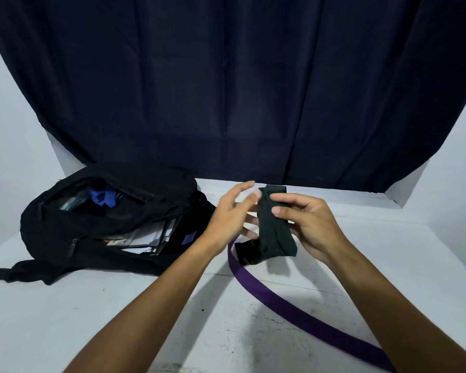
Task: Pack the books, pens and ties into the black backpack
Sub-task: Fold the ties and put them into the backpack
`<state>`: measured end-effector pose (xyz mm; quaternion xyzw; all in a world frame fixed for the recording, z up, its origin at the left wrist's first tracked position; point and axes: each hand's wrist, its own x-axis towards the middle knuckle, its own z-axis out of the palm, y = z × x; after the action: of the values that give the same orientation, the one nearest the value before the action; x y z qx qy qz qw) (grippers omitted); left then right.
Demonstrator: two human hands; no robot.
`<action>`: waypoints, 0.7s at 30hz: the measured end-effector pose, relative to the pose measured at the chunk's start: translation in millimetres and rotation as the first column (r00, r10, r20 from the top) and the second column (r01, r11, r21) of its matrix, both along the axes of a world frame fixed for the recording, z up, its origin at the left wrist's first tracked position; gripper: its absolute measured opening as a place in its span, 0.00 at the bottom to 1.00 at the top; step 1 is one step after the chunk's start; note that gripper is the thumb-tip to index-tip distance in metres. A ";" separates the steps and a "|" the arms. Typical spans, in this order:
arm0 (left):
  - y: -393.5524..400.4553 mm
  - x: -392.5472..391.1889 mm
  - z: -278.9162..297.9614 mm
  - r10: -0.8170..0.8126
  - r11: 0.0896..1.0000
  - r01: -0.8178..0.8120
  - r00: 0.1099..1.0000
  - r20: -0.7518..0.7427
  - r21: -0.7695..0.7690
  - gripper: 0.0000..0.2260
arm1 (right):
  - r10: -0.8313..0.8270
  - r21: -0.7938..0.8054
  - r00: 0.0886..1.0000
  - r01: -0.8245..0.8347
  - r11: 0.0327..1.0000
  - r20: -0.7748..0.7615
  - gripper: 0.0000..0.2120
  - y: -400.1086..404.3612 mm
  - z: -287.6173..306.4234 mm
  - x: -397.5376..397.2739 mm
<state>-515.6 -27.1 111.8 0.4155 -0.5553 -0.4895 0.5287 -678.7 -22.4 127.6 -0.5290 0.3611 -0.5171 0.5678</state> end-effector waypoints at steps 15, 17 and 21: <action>-18.7 -14.8 -13.4 -0.174 0.985 0.172 0.952 -0.252 -0.033 0.10 | 0.064 -0.060 0.965 -0.050 0.997 0.256 0.11 -6.4 62.1 -15.5; -19.1 -15.5 -10.2 -0.109 0.991 0.128 0.939 -0.327 0.037 0.11 | 0.059 -0.052 0.976 -0.049 0.997 0.210 0.11 -5.1 56.3 -14.5; -16.5 -15.3 0.0 -0.039 0.982 0.114 0.903 -0.428 0.150 0.12 | 0.030 -0.064 0.995 -0.024 0.998 0.094 0.11 -0.8 40.7 -10.0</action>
<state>-530.9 -43.6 111.8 0.3213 -0.3992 -0.6341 0.5790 -688.7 -23.2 168.4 -0.5262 0.3101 -0.5451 0.5743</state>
